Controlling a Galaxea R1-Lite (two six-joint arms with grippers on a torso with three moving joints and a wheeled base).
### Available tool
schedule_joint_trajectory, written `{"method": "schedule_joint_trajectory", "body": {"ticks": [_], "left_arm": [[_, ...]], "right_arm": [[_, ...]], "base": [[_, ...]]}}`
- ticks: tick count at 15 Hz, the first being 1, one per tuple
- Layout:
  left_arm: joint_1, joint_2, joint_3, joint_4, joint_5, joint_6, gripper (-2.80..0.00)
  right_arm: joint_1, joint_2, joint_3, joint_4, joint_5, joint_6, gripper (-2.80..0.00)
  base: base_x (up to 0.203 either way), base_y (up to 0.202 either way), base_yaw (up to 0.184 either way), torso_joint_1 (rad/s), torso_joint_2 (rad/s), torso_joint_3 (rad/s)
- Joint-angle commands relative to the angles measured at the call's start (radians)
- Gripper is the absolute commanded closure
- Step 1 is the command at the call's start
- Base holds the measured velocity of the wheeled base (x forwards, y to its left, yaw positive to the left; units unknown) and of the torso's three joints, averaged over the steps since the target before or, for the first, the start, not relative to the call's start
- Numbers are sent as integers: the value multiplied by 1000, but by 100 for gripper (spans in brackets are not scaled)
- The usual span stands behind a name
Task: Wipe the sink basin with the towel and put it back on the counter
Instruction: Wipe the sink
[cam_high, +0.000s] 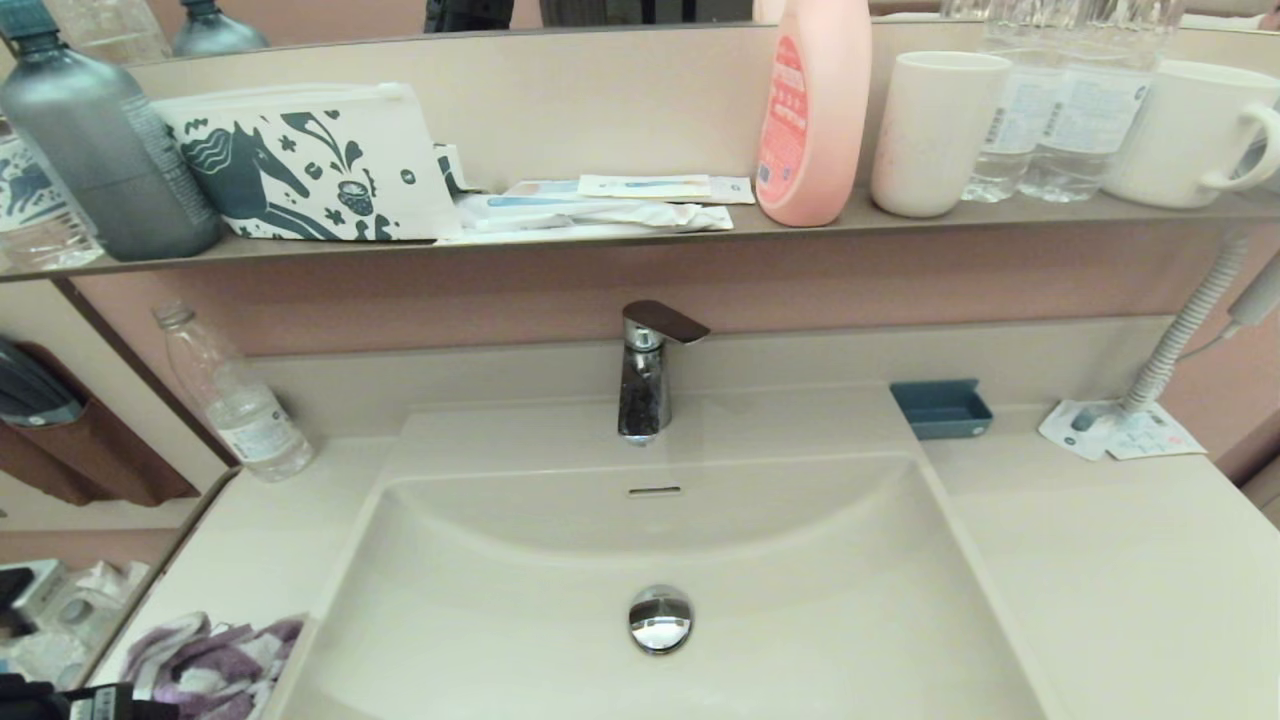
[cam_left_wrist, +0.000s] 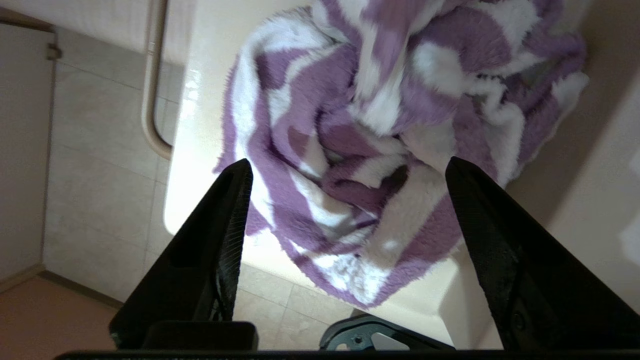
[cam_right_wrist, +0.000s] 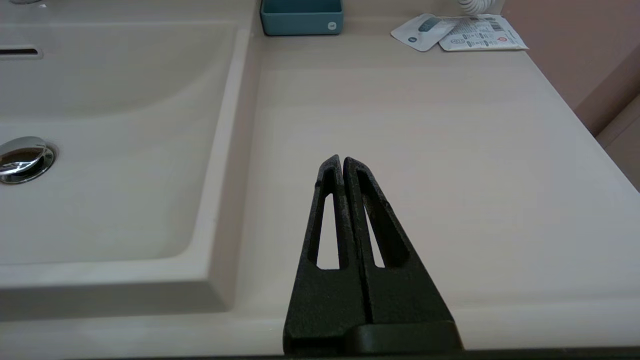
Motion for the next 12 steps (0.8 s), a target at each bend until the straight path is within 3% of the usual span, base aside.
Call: {"method": "schedule_joint_trajectory", "body": {"ticks": [1, 4, 7, 8, 12], "left_arm": [[-1, 14, -27, 5, 27, 1, -280], [-40, 20, -49, 8, 41, 0, -280], [-198, 17, -60, 4, 77, -63, -280], [-253, 20, -72, 4, 106, -98, 0], [-416, 20, -95, -1, 132, -186, 0]], "right_arm": [[0, 0, 0, 0, 0, 0, 0], [0, 0, 0, 0, 0, 0, 0], [0, 0, 0, 0, 0, 0, 0], [0, 0, 0, 0, 0, 0, 0], [0, 0, 0, 0, 0, 0, 0]], "base": [[0, 0, 0, 0, 0, 0], [0, 0, 0, 0, 0, 0], [0, 0, 0, 0, 0, 0], [0, 0, 0, 0, 0, 0], [0, 0, 0, 0, 0, 0]]}}
